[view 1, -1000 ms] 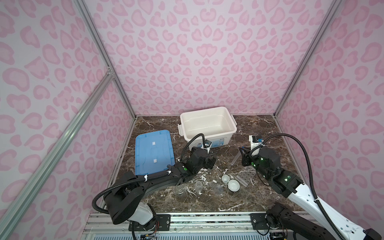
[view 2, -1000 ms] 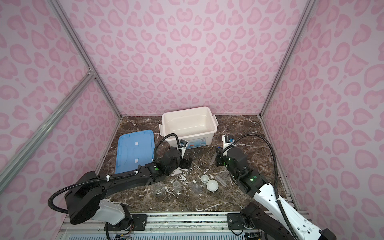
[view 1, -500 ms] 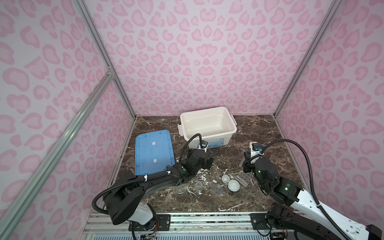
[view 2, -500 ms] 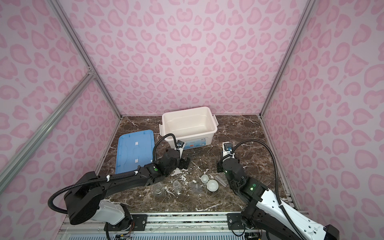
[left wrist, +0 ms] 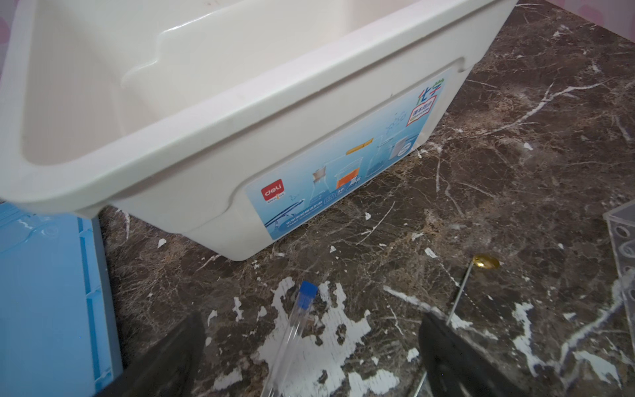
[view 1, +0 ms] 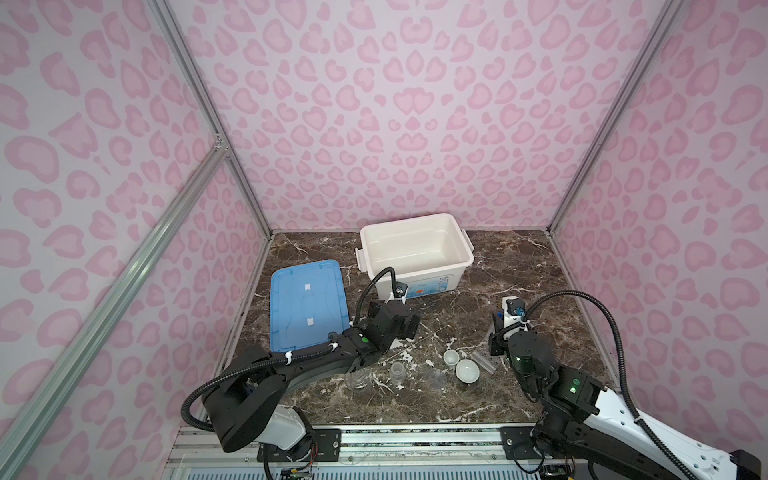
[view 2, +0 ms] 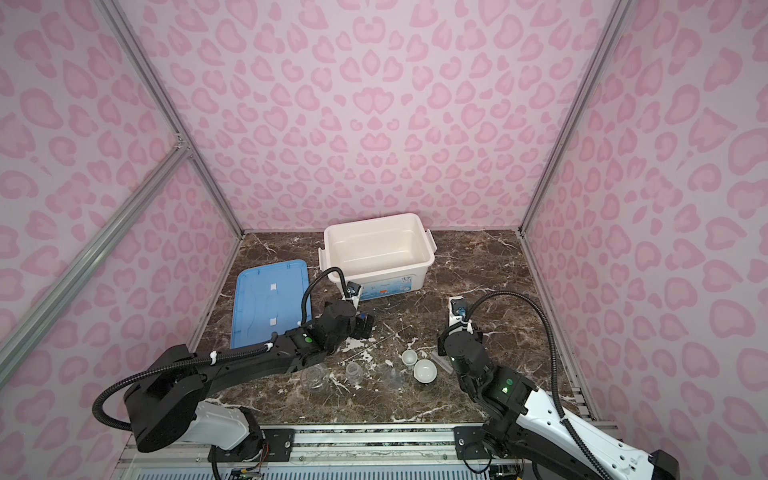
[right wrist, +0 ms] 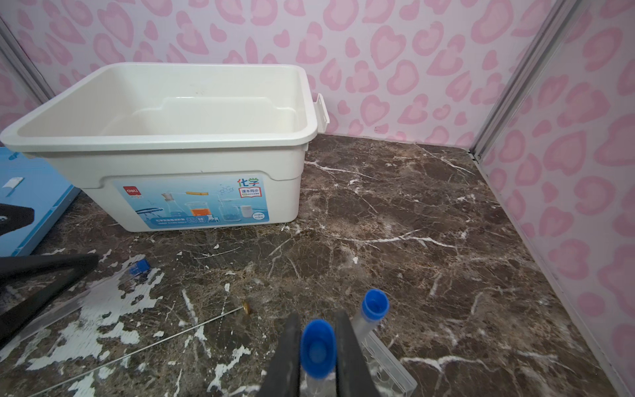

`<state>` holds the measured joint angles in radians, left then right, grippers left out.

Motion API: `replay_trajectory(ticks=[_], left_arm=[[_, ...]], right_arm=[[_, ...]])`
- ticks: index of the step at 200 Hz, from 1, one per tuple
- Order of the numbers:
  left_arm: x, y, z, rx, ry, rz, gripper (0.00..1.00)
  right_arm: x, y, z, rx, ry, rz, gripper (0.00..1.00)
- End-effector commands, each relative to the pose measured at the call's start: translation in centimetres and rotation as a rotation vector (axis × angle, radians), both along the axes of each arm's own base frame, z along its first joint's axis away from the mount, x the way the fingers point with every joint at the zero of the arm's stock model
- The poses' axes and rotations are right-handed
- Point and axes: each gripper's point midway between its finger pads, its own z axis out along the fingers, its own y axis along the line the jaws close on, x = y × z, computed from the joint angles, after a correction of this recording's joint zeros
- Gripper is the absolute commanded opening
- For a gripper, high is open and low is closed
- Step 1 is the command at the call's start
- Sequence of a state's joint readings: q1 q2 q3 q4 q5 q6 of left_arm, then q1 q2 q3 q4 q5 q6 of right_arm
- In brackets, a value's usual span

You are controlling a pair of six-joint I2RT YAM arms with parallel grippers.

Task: Organize the chemistry lab equipment

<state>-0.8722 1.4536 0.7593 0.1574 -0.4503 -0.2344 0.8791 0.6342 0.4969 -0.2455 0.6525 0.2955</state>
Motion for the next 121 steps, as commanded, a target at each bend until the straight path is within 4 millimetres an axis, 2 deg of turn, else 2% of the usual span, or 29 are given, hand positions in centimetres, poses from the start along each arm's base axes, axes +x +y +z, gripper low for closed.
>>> replay_trajectory(ticks=[1, 121], left_arm=[[0.2, 0.2, 0.3, -0.009, -0.008, 0.019, 0.98], [0.3, -0.1, 0.1, -0.002, 0.002, 0.013, 0.98]], right_arm=[[-0.1, -0.6, -0.3, 0.012, -0.010, -0.032, 0.11], [-0.2, -0.8, -1.5, 0.070, -0.040, -0.041, 0.11]])
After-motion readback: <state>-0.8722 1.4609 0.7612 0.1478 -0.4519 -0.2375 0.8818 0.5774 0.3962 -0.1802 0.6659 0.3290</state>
